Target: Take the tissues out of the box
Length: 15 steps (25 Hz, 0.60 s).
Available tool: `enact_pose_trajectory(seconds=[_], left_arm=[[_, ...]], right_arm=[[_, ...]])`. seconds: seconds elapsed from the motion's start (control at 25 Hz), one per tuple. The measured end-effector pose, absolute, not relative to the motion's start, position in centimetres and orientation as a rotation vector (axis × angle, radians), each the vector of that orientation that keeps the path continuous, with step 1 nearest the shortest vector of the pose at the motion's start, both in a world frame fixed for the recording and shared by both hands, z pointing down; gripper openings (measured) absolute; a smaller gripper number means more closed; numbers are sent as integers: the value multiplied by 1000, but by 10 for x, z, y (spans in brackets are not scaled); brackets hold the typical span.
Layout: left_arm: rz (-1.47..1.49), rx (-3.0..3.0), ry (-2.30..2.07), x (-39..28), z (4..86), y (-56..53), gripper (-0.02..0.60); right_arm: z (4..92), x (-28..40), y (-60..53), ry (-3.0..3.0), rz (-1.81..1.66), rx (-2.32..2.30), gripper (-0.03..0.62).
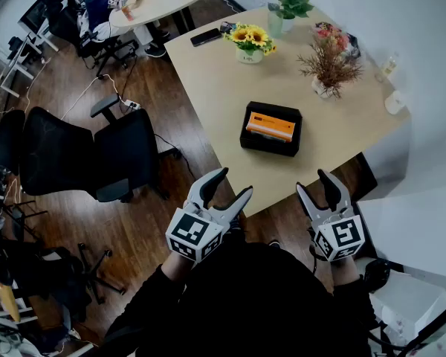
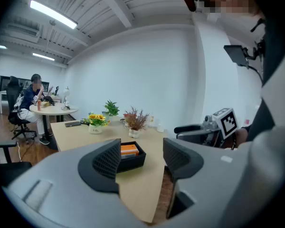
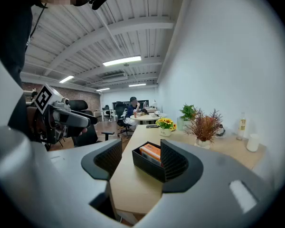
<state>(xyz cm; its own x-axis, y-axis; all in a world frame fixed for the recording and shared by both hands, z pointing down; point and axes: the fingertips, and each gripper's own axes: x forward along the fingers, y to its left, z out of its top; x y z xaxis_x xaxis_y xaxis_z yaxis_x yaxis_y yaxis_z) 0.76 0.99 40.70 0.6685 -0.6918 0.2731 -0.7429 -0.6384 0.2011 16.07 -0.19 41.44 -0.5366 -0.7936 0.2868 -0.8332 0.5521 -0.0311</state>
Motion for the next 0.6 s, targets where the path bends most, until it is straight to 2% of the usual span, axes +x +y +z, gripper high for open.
enact_pose_trajectory(seconds=[0.24,0.36,0.6], left_arm=[[249,2594,-1010,-30,418,-45,264],[256,2583,-947,-46,429,-59,264],[273,2469,-1020,-86,452,-77,262]], right_arm=[[437,129,-68,-2416,228,1266,270],[464,122,-92,-2301,188,1084,308],[518,120,-137,-2098,126,734,328]])
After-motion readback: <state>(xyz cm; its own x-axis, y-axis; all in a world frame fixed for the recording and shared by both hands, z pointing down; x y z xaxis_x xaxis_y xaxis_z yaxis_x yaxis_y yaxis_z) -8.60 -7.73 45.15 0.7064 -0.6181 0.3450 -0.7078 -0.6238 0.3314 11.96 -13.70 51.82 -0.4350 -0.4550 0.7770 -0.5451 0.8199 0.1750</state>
